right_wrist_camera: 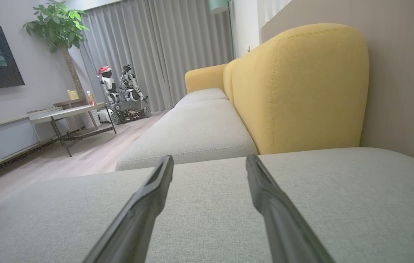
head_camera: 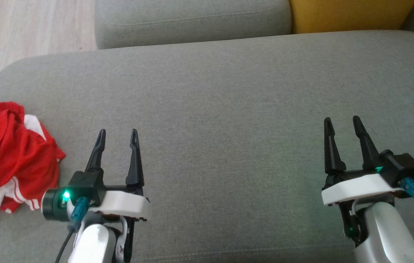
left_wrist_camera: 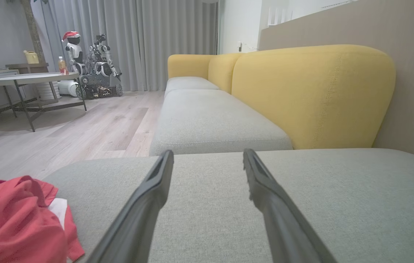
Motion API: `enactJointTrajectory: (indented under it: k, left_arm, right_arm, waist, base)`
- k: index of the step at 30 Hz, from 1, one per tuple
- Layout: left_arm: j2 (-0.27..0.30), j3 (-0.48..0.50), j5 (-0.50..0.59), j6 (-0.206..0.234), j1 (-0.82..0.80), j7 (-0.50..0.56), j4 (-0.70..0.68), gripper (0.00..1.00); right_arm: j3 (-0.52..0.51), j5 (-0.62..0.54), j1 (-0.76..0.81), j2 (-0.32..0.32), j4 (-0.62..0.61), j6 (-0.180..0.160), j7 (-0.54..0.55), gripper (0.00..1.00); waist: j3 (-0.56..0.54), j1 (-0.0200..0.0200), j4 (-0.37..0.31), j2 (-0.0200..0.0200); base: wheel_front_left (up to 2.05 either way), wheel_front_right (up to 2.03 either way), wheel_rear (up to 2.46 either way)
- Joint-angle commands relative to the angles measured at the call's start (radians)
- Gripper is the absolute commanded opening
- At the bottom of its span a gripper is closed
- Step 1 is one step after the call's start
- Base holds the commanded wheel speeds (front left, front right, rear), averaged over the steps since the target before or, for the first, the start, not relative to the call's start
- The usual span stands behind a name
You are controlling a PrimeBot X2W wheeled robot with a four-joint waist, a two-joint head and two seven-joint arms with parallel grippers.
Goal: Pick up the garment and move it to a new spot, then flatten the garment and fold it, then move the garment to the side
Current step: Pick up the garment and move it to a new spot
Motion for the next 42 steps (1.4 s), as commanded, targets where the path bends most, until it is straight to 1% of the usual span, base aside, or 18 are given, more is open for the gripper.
enactJointTrajectory:
  k: [1, 4, 5, 7, 12, 18, 21, 26, 29, 33, 42]
  left_arm:
    - [-0.001, 0.039, 0.013, -0.004, -0.027, -0.012, -0.027, 1.0]
    - [-0.004, 0.047, 0.014, -0.012, -0.026, -0.012, -0.02, 1.0]
    - [-0.006, 0.062, -0.01, -0.012, -0.024, -0.012, -0.017, 1.0]
    - [-0.006, 0.064, -0.011, -0.013, -0.026, -0.012, -0.016, 1.0]
    - [-0.007, 0.07, -0.02, 0.005, -0.022, -0.012, -0.016, 1.0]
    - [-0.007, 0.086, -0.013, 0.013, -0.008, -0.012, -0.018, 1.0]
    - [-0.007, 0.097, 0.011, 0.025, 0.006, -0.012, -0.023, 1.0]
    - [-0.007, 0.107, 0.009, 0.028, 0.033, -0.012, -0.03, 1.0]
    - [-0.007, 0.112, 0.008, 0.027, 0.043, -0.012, -0.031, 1.0]
    - [-0.007, 0.118, 0.004, 0.027, 0.046, -0.012, -0.031, 1.0]
    - [-0.007, 0.159, -0.031, 0.009, 0.043, -0.012, -0.016, 1.0]
  right_arm:
    - [0.025, -0.011, -0.045, -0.006, -0.03, -0.001, -0.011, 1.0]
    - [0.035, -0.022, -0.044, -0.006, -0.035, -0.001, -0.011, 1.0]
    - [0.038, -0.025, -0.039, -0.006, -0.038, -0.001, -0.011, 1.0]
    - [0.046, -0.028, -0.033, -0.006, -0.039, -0.001, -0.011, 1.0]
    - [0.073, -0.036, -0.022, -0.006, -0.034, -0.001, -0.011, 1.0]
    - [0.103, -0.039, -0.012, -0.006, -0.032, -0.001, -0.011, 1.0]
    - [0.116, -0.039, -0.006, -0.006, -0.028, -0.001, -0.011, 1.0]
    - [0.133, -0.027, 0.004, -0.006, -0.021, -0.001, -0.011, 1.0]
    - [0.147, -0.013, 0.007, -0.006, -0.02, -0.001, -0.011, 1.0]
    - [0.157, -0.001, 0.008, -0.006, -0.016, -0.001, -0.011, 1.0]
    - [0.171, 0.0, 0.008, -0.006, -0.014, -0.001, -0.011, 1.0]
  waist:
    - [0.001, 0.0, 0.005, 0.0]
    - [0.003, 0.0, 0.027, 0.0]
    - [0.005, 0.0, 0.05, 0.0]
    - [0.006, 0.0, 0.078, 0.0]
    - [0.005, 0.0, 0.162, 0.0]
    - [0.002, 0.0, 0.269, 0.0]
    - [-0.004, 0.0, 0.314, 0.0]
    - [-0.019, 0.0, 0.379, 0.0]
    - [-0.025, 0.0, 0.404, 0.0]
    - [-0.032, 0.0, 0.418, 0.0]
    - [-0.021, 0.0, 0.399, 0.0]
  base:
    - [0.0, 0.0, 0.0]
    - [0.0, 0.0, 0.0]
    - [0.0, 0.0, 0.0]
    - [0.0, 0.0, 0.0]
    - [0.0, 0.0, 0.0]
    - [0.0, 0.0, 0.0]
    - [0.0, 0.0, 0.0]
    - [0.0, 0.0, 0.0]
    - [0.0, 0.0, 0.0]
    - [0.0, 0.0, 0.0]
    - [0.0, 0.0, 0.0]
